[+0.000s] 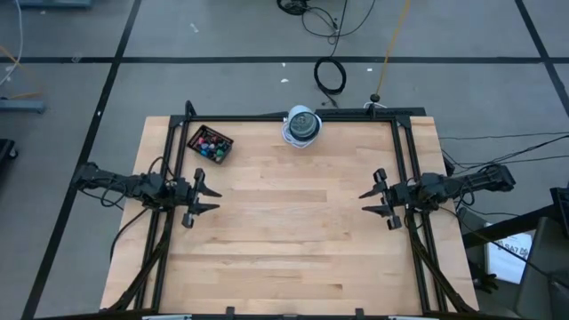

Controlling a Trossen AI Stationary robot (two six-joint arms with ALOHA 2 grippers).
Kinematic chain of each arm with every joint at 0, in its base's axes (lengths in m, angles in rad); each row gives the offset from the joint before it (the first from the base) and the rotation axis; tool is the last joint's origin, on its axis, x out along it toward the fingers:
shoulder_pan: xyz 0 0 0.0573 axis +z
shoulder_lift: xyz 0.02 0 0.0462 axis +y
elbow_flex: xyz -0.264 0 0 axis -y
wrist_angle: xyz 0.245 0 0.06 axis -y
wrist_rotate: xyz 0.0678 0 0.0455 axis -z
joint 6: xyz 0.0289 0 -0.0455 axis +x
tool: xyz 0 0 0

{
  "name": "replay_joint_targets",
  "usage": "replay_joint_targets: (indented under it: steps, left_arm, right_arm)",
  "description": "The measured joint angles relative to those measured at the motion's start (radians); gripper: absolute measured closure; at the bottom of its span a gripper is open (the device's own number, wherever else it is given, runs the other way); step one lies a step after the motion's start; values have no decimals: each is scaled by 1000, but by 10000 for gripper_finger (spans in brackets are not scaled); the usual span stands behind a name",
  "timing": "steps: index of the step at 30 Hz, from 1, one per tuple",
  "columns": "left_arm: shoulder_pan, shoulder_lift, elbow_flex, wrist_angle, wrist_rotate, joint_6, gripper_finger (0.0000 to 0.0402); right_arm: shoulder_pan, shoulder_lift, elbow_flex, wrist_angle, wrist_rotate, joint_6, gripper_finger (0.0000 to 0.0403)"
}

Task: Pick & Place Nail Polish
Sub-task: Return to Home Position

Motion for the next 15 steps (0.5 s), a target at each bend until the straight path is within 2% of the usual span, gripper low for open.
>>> replay_joint_targets:
  steps: [7, 11, 15]
  left_arm:
    - [0, 0, 0, 5, 3, 4, 256]
    - [1, 0, 0, 3, 3, 99, 256]
    - [1, 0, -1, 8, 3, 103, 256]
  right_arm:
    - [0, 0, 0, -9, -4, 28, 257]
    - [0, 0, 0, -10, -4, 29, 257]
    - [0, 0, -1, -10, -4, 29, 257]
